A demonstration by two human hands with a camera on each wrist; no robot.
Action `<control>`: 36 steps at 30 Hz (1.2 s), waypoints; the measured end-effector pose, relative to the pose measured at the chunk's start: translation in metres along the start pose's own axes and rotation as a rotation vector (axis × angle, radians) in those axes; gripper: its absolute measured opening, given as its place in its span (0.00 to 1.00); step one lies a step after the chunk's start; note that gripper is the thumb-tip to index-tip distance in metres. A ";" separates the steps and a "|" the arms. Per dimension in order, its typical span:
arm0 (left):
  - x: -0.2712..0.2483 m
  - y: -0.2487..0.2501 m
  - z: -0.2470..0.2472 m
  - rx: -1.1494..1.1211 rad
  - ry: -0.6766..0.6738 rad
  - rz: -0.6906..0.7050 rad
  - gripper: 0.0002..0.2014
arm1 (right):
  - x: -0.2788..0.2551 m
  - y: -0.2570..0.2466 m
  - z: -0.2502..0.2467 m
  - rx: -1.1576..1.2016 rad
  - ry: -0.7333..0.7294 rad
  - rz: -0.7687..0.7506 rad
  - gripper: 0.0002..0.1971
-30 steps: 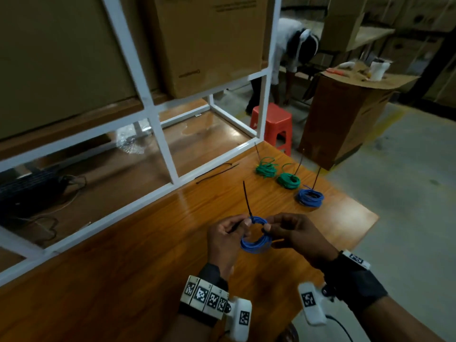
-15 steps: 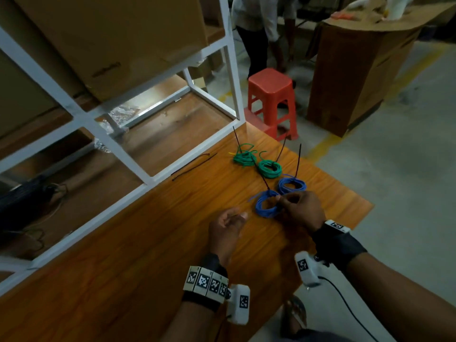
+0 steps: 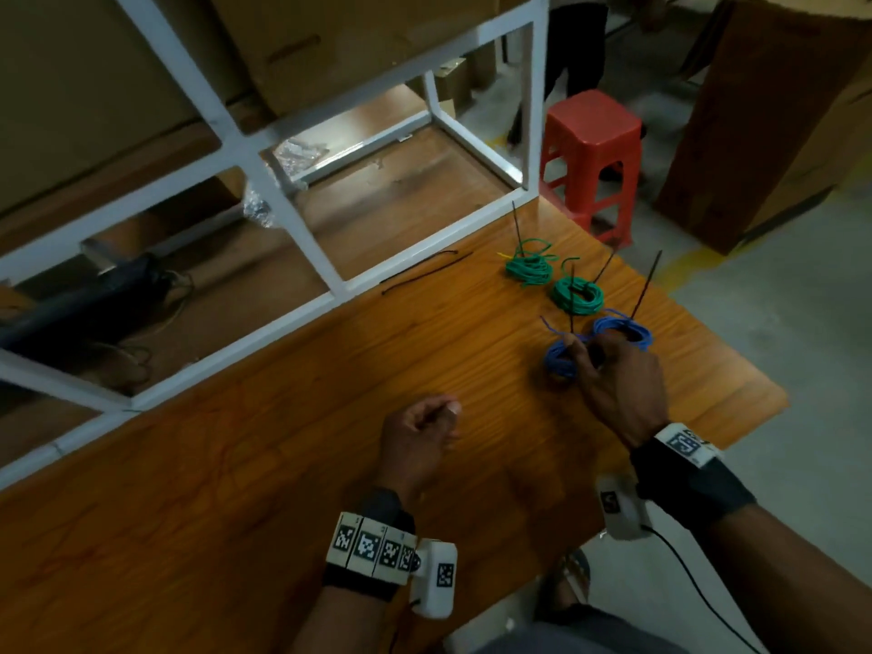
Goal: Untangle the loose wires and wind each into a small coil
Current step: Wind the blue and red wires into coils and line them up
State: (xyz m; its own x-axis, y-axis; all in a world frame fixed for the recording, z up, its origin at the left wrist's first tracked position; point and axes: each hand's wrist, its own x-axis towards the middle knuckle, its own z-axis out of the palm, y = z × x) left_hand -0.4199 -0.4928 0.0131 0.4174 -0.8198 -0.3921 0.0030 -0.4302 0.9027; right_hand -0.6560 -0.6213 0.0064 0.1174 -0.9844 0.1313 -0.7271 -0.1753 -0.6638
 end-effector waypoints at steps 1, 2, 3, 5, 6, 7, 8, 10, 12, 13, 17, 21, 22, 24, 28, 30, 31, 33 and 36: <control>-0.003 -0.001 -0.010 -0.010 0.011 0.006 0.07 | -0.001 -0.014 0.007 0.017 -0.016 -0.028 0.25; -0.005 -0.002 -0.022 -0.017 0.024 0.015 0.07 | -0.003 -0.030 0.014 0.037 -0.040 -0.055 0.25; -0.009 -0.002 -0.035 -0.029 0.038 0.025 0.07 | -0.005 -0.048 0.023 0.051 -0.075 -0.088 0.25; -0.014 -0.007 -0.067 -0.040 0.070 0.045 0.04 | -0.015 -0.089 0.044 0.065 -0.162 -0.168 0.25; -0.017 -0.009 -0.086 -0.035 0.086 0.060 0.03 | -0.021 -0.110 0.056 0.073 -0.197 -0.211 0.24; -0.020 -0.012 -0.107 -0.026 0.106 0.076 0.03 | -0.029 -0.133 0.069 0.089 -0.227 -0.252 0.24; -0.024 -0.015 -0.128 -0.015 0.129 0.094 0.03 | -0.038 -0.156 0.082 0.118 -0.263 -0.289 0.24; -0.033 -0.022 -0.177 -0.026 0.179 0.116 0.05 | -0.059 -0.204 0.110 0.185 -0.370 -0.337 0.22; -0.046 -0.030 -0.226 -0.062 0.253 0.142 0.07 | -0.081 -0.245 0.138 0.207 -0.488 -0.373 0.20; -0.052 -0.036 -0.251 -0.077 0.297 0.149 0.07 | -0.092 -0.262 0.154 0.202 -0.536 -0.399 0.19; -0.071 -0.068 -0.344 -0.119 0.401 0.126 0.07 | -0.119 -0.303 0.214 0.116 -0.579 -0.490 0.10; -0.078 -0.092 -0.394 -0.063 0.438 0.064 0.10 | -0.122 -0.326 0.249 0.048 -0.601 -0.432 0.05; -0.076 -0.096 -0.400 -0.033 0.415 0.058 0.12 | -0.122 -0.330 0.253 0.043 -0.603 -0.412 0.06; -0.068 -0.100 -0.404 0.142 0.268 0.056 0.17 | -0.122 -0.336 0.257 0.028 -0.611 -0.404 0.10; -0.063 -0.100 -0.400 0.522 0.116 0.094 0.06 | -0.123 -0.337 0.263 0.027 -0.622 -0.400 0.07; -0.062 -0.100 -0.401 0.462 0.197 0.115 0.07 | -0.123 -0.336 0.264 0.032 -0.609 -0.408 0.05; -0.062 -0.099 -0.403 0.429 0.253 0.123 0.09 | -0.123 -0.337 0.263 0.030 -0.605 -0.416 0.04; -0.062 -0.095 -0.411 0.416 0.305 0.127 0.08 | -0.122 -0.338 0.262 0.037 -0.604 -0.415 0.05; -0.067 -0.082 -0.425 0.551 0.142 0.136 0.04 | -0.121 -0.339 0.263 0.010 -0.643 -0.411 0.04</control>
State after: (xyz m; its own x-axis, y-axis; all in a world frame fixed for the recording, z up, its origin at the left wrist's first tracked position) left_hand -0.0625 -0.2419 0.0405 0.4983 -0.8394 -0.2170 -0.5167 -0.4885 0.7032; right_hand -0.2456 -0.4474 0.0222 0.7505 -0.6556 -0.0833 -0.5341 -0.5274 -0.6608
